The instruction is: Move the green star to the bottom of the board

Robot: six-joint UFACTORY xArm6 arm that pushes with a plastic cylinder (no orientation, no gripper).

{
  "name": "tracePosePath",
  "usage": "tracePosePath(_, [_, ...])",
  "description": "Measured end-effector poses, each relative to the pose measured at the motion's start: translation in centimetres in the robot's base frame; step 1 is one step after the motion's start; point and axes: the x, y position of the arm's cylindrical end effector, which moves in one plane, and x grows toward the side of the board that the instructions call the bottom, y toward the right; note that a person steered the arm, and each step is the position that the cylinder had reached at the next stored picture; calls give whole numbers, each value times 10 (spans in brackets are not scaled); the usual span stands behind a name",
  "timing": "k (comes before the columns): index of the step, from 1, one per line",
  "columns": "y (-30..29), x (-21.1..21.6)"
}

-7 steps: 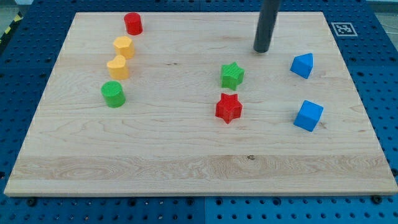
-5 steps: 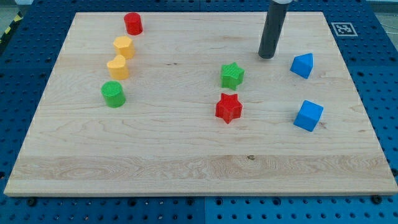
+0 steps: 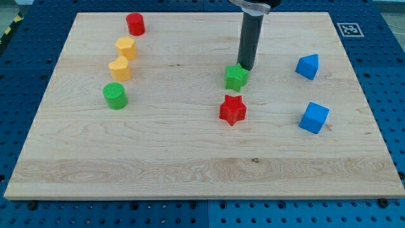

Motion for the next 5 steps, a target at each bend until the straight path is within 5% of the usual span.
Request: tracePosePath(5, [-58,12])
